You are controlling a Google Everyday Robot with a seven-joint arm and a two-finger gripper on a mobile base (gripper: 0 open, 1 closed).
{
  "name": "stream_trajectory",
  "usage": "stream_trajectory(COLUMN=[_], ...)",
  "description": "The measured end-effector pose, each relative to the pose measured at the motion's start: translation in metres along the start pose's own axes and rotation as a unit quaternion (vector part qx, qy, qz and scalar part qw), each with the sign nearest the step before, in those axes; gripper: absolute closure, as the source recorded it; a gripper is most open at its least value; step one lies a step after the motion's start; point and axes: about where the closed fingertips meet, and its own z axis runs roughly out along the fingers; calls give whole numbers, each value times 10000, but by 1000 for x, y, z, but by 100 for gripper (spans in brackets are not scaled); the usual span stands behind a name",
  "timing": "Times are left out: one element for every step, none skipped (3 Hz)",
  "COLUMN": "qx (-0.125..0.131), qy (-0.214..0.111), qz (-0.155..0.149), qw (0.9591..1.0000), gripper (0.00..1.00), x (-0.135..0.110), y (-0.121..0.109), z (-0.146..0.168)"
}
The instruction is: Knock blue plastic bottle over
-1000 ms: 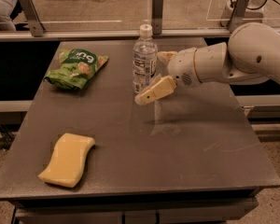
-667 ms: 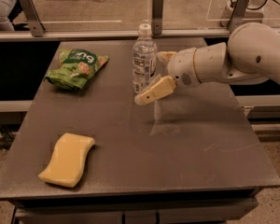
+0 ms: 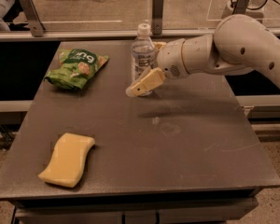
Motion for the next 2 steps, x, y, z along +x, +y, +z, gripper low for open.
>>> stream_trajectory(qx=[-1,-18], qy=[0,-3], qz=[0,-10], qw=[10000,10000], gripper=[0,17], x=[0,-1], y=[0,1], z=[0,2])
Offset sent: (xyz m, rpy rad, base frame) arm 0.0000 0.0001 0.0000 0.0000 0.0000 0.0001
